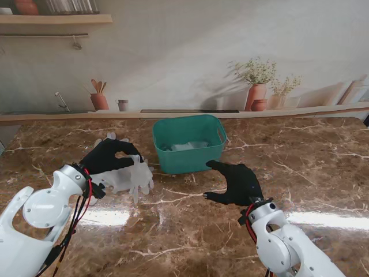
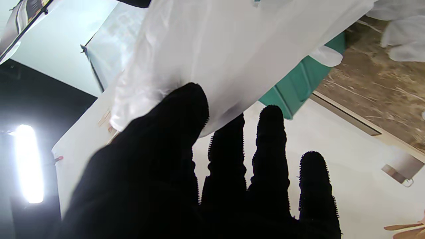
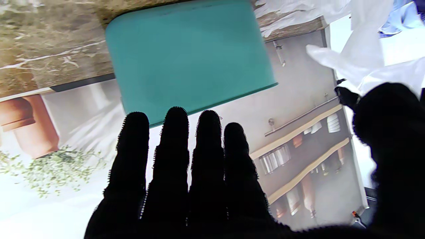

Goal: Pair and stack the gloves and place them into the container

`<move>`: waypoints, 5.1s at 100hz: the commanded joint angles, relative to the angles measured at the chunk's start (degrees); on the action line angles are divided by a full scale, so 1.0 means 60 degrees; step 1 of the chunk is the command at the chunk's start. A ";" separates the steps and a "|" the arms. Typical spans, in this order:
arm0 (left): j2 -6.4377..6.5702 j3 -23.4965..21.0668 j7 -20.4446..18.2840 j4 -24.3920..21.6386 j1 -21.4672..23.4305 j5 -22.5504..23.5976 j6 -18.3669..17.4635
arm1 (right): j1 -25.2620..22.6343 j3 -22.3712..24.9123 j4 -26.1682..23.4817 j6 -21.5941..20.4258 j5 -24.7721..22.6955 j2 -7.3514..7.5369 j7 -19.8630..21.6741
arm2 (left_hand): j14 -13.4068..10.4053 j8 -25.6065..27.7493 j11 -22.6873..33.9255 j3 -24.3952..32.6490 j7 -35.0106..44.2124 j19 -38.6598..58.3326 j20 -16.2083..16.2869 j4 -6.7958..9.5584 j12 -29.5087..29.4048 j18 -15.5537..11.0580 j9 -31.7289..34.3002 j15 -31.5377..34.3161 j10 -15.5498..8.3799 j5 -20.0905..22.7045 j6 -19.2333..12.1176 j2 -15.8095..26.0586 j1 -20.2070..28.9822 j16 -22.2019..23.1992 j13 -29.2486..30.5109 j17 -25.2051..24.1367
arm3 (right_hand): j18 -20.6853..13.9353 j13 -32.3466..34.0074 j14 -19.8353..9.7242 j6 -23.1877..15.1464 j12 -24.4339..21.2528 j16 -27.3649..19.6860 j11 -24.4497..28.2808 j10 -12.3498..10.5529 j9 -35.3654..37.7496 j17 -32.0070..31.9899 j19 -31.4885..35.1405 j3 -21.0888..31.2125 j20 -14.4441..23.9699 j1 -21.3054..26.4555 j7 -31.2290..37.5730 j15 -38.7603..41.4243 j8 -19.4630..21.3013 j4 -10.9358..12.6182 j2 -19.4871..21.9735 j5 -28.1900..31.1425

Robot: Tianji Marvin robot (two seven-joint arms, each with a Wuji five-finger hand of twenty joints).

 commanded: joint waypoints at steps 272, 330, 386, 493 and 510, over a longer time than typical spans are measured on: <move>-0.0599 0.1666 0.1179 -0.0844 0.1229 -0.1925 0.0445 | -0.0697 -0.1458 -0.0343 -0.1297 0.1065 -0.0969 -0.4354 | 0.0661 0.0226 0.0887 -0.0780 0.0792 0.1070 0.1544 -0.0391 0.1041 0.0564 0.1725 0.1973 0.0373 0.0891 0.1410 -0.0657 -0.0585 0.1651 0.1211 0.0312 | 0.0456 0.2028 -0.0397 -0.3058 0.4893 0.2446 0.4269 -0.0802 0.3301 0.0594 0.2376 0.3953 0.1993 0.2110 0.6575 0.4365 0.4191 -0.1633 -0.0145 0.4461; 0.0064 0.0933 -0.1488 -0.1859 0.2285 -0.2427 -0.0147 | -0.3231 0.0215 -0.2437 -0.2234 0.2481 -0.0529 -0.0769 | 0.0538 0.0130 0.1208 -0.1126 0.0699 0.2312 0.1444 -0.0403 -0.0542 0.0406 0.2954 0.2348 0.0325 0.0837 0.2322 -0.0149 -0.0484 0.1371 0.2306 0.1020 | 0.1237 0.3217 0.0273 -0.2646 0.4836 0.3236 0.3962 -0.0178 0.4409 0.1628 0.4810 0.4411 0.3348 0.2121 0.6961 0.5740 0.3413 -0.1546 -0.0782 0.4839; 0.0013 0.1907 -0.1681 0.0110 0.0843 -0.2342 0.0933 | -0.1892 -0.0426 -0.1482 0.0456 0.4743 -0.0469 0.1132 | 0.0657 0.0542 0.1305 -0.1506 0.0569 0.2223 0.1253 -0.0266 -0.0740 0.0421 0.2627 0.2240 0.0439 0.0506 0.2350 0.0297 -0.0207 0.1350 0.1977 0.0810 | 0.1249 0.3148 0.0410 -0.2422 0.4801 0.3276 0.3856 0.0003 0.4428 0.1524 0.5152 0.4207 0.3279 0.2298 0.7105 0.5779 0.3117 -0.1529 -0.0692 0.4720; -0.1007 0.5750 0.2958 0.4432 -0.2999 0.1991 0.1903 | 0.2405 -0.2879 0.3245 0.2809 0.3023 -0.1024 -0.0986 | 0.0699 0.0516 0.1457 -0.0918 0.0540 0.3013 0.1689 -0.0320 -0.0517 0.0441 0.2451 0.2430 0.0218 0.0485 0.1859 0.0116 -0.0752 0.1519 0.1890 0.1105 | 0.1101 0.2862 0.0319 -0.2431 0.4919 0.3329 0.4256 -0.0025 0.4126 0.1398 0.5329 0.4019 0.3185 0.2212 0.7080 0.6254 0.3143 -0.1590 -0.0447 0.4524; -0.0984 0.5847 0.2932 0.4452 -0.3041 0.2163 0.2133 | 0.2620 -0.3027 0.3543 0.3053 0.2833 -0.1040 -0.1098 | 0.0406 0.0945 0.0159 0.0255 -0.2694 0.2288 0.1039 -0.0493 -0.1089 0.0047 -0.0251 0.0789 0.0367 -0.0784 0.2432 0.0001 -0.1740 0.0493 0.0154 0.0606 | 0.1025 0.2753 0.0327 -0.2346 0.4475 0.3123 0.4286 -0.0076 0.4015 0.1321 0.5187 0.3543 0.3014 0.2202 0.6755 0.6064 0.1981 -0.1532 -0.0264 0.4152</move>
